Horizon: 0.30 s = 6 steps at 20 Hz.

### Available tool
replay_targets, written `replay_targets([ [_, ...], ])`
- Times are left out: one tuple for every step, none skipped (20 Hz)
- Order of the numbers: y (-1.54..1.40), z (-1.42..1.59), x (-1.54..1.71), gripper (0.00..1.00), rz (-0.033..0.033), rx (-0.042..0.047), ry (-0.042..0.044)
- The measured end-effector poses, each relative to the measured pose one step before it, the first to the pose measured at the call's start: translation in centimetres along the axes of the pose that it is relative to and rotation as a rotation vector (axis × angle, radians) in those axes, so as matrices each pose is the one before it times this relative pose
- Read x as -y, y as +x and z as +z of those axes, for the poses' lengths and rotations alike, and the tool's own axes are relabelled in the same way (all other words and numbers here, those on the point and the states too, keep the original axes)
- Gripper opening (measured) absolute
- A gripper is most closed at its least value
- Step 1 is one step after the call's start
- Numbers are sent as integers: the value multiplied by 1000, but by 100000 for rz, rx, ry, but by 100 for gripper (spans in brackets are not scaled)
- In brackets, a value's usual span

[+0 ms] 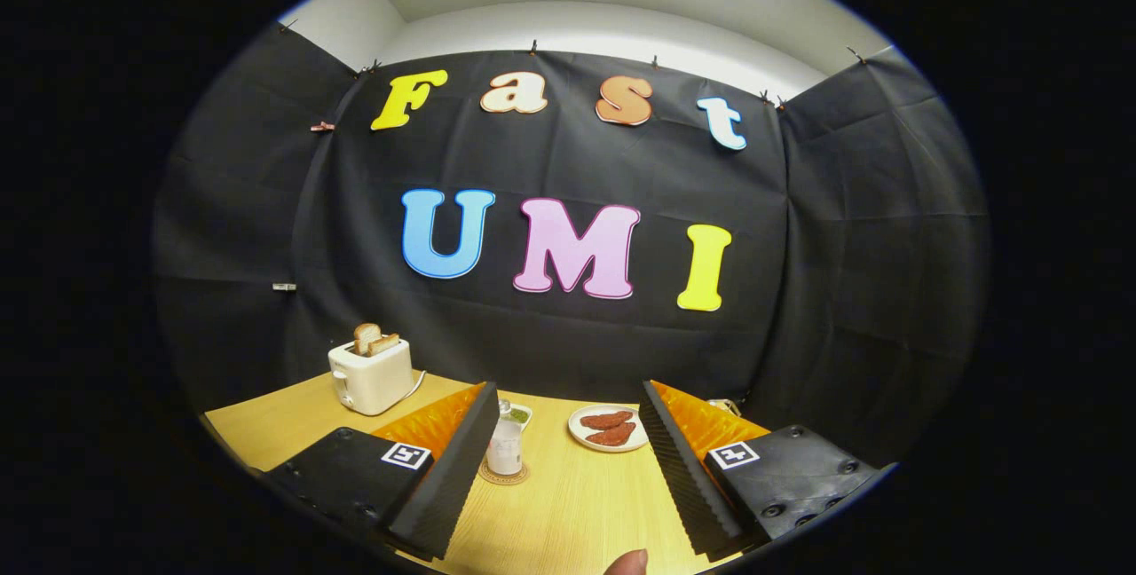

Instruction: Take the bottle from table, then pour the juice into the cup, finally place the bottle on the coaster

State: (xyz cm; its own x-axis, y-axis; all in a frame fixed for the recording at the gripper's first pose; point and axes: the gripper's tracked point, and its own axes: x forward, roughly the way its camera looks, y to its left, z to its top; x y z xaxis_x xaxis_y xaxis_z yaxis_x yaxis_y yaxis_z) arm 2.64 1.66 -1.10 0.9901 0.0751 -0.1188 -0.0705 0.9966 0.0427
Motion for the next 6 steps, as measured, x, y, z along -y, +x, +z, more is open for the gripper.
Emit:
replay_targets([
  [-290, 257, 103, 97, -490, 254, -721],
  [-309, 219, -110, 97, 301, 369, -588],
  [-304, 147, -152, 97, 760, -128, -437],
  [-288, 67, -351, 97, 1425, -147, -235],
  [-101, 60, -170, 97, 1019, -157, -256],
  [-13, 140, 209, 97, 87, 207, -105],
])
